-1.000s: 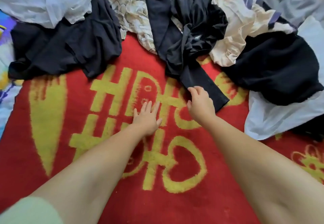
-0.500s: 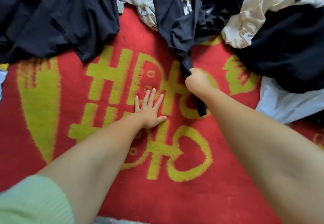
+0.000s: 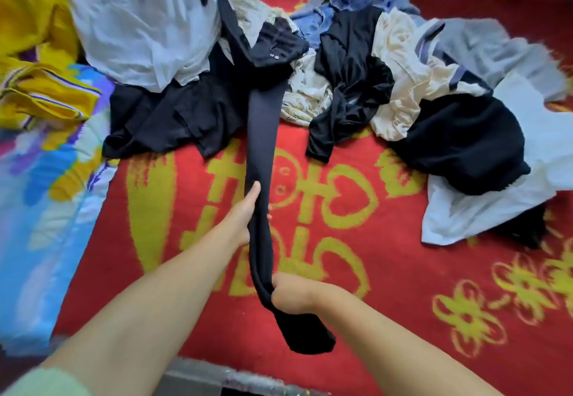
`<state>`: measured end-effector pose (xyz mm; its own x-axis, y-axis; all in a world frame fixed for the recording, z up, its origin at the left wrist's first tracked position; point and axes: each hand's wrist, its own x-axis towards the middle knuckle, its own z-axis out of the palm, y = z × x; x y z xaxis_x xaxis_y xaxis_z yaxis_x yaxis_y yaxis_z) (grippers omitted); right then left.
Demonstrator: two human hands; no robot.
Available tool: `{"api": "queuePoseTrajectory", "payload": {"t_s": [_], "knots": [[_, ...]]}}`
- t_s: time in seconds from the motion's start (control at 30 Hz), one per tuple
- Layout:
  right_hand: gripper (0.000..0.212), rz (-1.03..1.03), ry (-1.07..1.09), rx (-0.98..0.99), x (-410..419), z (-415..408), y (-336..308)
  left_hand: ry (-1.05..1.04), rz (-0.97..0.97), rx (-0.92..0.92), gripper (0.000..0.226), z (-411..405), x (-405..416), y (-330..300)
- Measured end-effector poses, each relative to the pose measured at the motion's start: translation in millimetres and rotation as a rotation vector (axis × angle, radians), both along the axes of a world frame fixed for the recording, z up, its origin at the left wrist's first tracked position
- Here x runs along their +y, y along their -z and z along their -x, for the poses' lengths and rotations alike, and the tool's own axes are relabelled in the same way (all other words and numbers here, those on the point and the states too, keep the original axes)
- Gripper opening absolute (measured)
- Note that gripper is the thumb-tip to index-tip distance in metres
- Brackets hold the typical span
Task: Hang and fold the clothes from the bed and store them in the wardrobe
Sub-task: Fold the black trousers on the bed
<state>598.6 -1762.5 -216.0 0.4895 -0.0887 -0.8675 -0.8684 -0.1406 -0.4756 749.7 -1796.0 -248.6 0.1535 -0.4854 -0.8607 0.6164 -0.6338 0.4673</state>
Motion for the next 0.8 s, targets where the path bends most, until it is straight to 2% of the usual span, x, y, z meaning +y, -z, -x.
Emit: {"api": "queuePoseTrajectory", "payload": {"t_s": [0.07,0.13,0.17,0.23,0.27,0.3,0.33,0.4,0.47,0.57,0.6,0.63,0.73,0.77,0.8], "knots": [[0.016,-0.002,-0.052,0.052,6,8,-11,0.119,0.032,-0.173,0.047,13,4,-31],[0.028,0.029,-0.015,0.075,-1,20,-25,0.172,0.176,-0.243,0.038,23,7,-69],[0.031,0.034,0.137,0.044,-11,25,-33,0.203,0.254,-0.301,0.034,26,9,-90],[0.030,-0.069,0.777,-0.087,-35,30,-58,0.364,0.385,-0.487,0.027,31,12,-130],[0.028,-0.176,1.108,-0.205,-47,30,-71,0.492,0.456,-0.555,0.026,35,17,-148],[0.027,-0.292,1.351,-0.326,-61,27,-84,0.644,0.511,-0.587,0.028,41,23,-163],[0.031,-0.392,1.486,-0.440,-72,23,-95,0.811,0.538,-0.600,0.032,48,30,-173],[0.040,-0.559,1.561,-0.563,-88,12,-118,1.088,0.542,-0.610,0.038,59,45,-185],[0.034,-0.582,1.490,-0.544,-95,6,-134,1.159,0.497,-0.472,0.043,63,58,-187],[0.022,-0.311,1.236,-0.588,-89,19,-156,1.107,0.428,-0.081,0.040,55,75,-178],[0.019,-0.240,1.151,-0.632,-86,27,-166,1.020,0.413,0.019,0.040,50,76,-173],[0.018,-0.190,1.046,-0.662,-82,36,-177,0.856,0.374,0.103,0.046,43,75,-170],[0.029,-0.131,0.619,-0.632,-70,62,-213,0.102,0.334,0.421,0.078,26,53,-165],[0.033,-0.137,0.429,-0.580,-64,66,-220,-0.062,0.341,0.465,0.080,24,43,-167],[0.034,-0.147,0.250,-0.513,-57,68,-223,-0.135,0.337,0.435,0.072,28,32,-171]]}}
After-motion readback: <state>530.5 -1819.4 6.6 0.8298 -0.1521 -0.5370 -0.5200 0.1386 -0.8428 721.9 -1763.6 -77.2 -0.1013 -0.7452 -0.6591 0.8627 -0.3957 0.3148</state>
